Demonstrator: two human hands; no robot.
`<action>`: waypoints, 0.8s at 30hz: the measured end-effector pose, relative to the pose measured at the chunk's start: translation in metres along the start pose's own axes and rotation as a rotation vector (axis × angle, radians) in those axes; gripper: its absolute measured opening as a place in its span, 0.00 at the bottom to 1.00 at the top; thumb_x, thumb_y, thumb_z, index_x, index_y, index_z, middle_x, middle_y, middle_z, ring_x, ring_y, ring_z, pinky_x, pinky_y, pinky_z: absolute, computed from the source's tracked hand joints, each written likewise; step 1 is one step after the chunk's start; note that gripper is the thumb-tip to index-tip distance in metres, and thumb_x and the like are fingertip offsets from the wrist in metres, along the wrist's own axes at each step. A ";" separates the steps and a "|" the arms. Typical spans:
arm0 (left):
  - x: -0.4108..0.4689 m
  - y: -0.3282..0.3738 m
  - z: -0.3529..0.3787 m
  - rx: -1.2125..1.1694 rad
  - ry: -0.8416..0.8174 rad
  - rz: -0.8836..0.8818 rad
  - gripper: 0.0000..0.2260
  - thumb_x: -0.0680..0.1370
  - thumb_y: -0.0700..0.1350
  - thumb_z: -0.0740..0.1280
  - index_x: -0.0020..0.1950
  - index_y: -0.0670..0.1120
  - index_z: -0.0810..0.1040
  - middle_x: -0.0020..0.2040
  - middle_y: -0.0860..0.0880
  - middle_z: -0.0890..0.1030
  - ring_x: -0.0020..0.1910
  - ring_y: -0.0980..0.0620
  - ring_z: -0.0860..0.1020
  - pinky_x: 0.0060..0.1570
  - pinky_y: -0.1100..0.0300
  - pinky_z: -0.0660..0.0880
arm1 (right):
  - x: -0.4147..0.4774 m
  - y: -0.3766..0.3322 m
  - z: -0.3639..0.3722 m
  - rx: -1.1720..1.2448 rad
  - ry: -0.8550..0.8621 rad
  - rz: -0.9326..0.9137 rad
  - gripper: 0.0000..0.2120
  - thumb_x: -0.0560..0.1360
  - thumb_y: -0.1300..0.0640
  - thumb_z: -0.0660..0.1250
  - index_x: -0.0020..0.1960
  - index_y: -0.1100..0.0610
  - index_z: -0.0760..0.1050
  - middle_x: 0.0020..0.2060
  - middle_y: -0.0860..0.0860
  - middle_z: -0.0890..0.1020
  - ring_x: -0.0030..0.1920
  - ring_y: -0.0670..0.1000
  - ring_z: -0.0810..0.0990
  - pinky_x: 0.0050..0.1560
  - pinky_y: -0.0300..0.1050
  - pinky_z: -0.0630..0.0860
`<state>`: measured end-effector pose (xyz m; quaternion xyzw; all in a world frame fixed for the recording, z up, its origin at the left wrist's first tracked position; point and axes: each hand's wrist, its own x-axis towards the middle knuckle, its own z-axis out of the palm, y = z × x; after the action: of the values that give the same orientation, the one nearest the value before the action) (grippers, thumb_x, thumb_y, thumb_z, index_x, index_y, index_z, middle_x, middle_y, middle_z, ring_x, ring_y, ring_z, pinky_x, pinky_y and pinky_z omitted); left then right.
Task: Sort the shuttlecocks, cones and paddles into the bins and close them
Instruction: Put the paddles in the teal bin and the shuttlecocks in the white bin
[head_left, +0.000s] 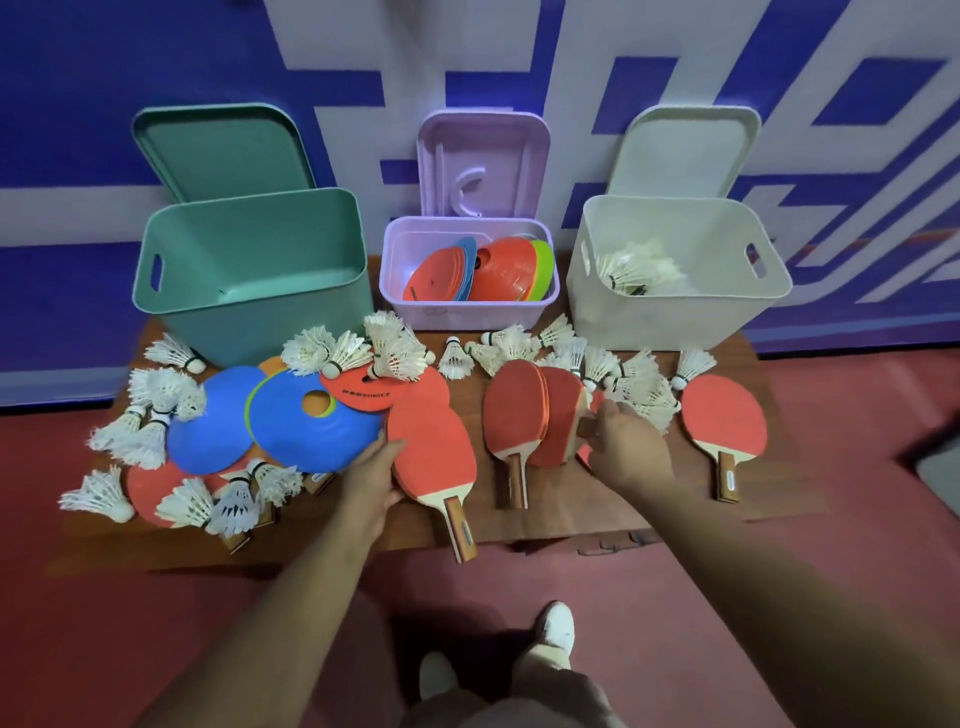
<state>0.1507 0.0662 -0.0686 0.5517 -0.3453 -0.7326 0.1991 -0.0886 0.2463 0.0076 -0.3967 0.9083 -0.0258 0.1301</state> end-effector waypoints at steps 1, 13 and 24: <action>0.000 -0.001 0.004 0.007 -0.010 0.000 0.10 0.78 0.44 0.67 0.59 0.48 0.80 0.55 0.48 0.83 0.55 0.48 0.81 0.49 0.53 0.78 | -0.002 0.001 0.001 0.007 0.042 -0.001 0.18 0.71 0.62 0.65 0.60 0.64 0.70 0.52 0.60 0.77 0.49 0.63 0.78 0.38 0.46 0.65; 0.003 -0.008 0.034 -0.005 -0.055 -0.041 0.08 0.79 0.41 0.66 0.57 0.47 0.78 0.56 0.44 0.82 0.56 0.45 0.81 0.54 0.47 0.79 | -0.021 0.014 0.018 0.172 0.499 0.092 0.14 0.65 0.74 0.65 0.47 0.63 0.71 0.43 0.58 0.76 0.41 0.61 0.74 0.36 0.48 0.65; -0.016 -0.003 0.073 -0.202 -0.058 -0.030 0.13 0.81 0.41 0.63 0.65 0.46 0.74 0.61 0.44 0.81 0.58 0.44 0.80 0.56 0.46 0.77 | 0.014 0.024 -0.005 0.775 0.170 0.124 0.09 0.77 0.58 0.65 0.56 0.59 0.70 0.49 0.54 0.78 0.49 0.54 0.76 0.44 0.46 0.69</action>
<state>0.0866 0.0997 -0.0492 0.5123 -0.2671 -0.7824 0.2325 -0.1160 0.2520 0.0059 -0.2594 0.8610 -0.3913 0.1956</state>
